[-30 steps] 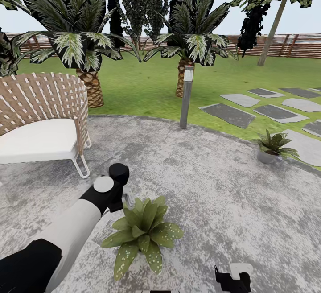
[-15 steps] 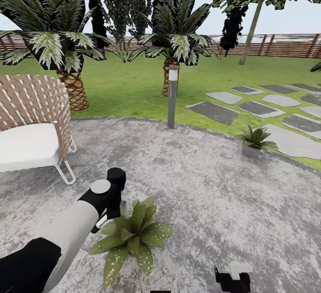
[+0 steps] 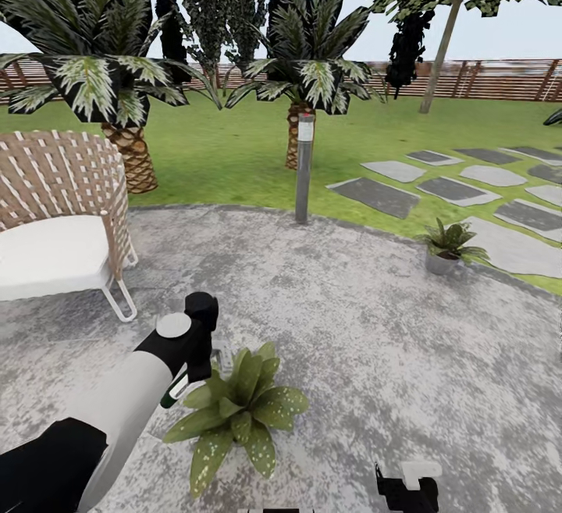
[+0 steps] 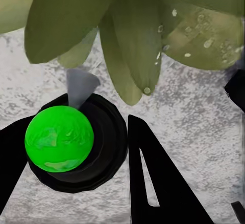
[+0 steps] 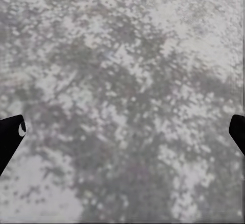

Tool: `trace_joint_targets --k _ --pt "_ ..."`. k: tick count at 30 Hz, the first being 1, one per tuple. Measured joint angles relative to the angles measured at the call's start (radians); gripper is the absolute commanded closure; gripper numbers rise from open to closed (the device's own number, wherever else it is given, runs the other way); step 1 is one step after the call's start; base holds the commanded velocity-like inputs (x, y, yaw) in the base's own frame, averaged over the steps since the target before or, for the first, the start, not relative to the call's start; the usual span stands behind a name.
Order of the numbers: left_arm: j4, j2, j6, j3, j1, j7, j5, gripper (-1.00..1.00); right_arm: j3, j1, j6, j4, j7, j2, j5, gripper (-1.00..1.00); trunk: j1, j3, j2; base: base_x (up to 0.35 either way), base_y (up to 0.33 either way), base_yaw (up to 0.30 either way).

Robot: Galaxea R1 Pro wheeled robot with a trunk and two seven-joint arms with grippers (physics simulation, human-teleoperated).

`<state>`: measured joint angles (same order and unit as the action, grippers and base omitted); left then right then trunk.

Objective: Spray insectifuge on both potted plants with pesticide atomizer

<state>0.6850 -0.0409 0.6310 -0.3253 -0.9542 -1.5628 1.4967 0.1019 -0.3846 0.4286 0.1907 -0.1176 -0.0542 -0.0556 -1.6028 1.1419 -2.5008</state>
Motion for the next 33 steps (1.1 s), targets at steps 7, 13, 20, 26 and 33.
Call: trace_joint_targets --k 7,13,20,26,33 --pt "-0.009 0.004 -0.002 -0.006 0.007 0.0 0.002 1.0 0.0 0.0 0.0 0.0 0.0 0.0 0.0 -1.0 0.0 0.0 0.0 -0.17 0.089 0.0" --pt "-0.014 0.034 -0.002 0.002 0.009 0.0 0.002 1.0 0.0 0.0 0.001 0.0 0.0 0.001 0.0 -1.0 0.0 0.0 0.0 -0.001 0.035 0.0" --pt "-0.014 0.046 -0.002 0.004 0.009 -0.001 0.002 1.0 0.0 0.0 0.0 0.0 0.0 0.001 0.0 -1.0 0.0 0.0 0.0 0.0 0.285 -0.166" --pt "-0.014 0.046 -0.002 0.004 0.009 -0.001 0.002 1.0 0.0 0.0 -0.001 0.0 0.0 0.001 0.0 -1.0 0.0 0.0 0.0 -0.005 0.303 -0.298" --pt "-0.014 0.046 -0.002 0.004 0.009 -0.001 0.002 1.0 0.0 0.0 -0.001 0.0 0.0 0.001 0.0 -1.0 0.0 0.0 0.0 -0.058 0.304 -0.3"
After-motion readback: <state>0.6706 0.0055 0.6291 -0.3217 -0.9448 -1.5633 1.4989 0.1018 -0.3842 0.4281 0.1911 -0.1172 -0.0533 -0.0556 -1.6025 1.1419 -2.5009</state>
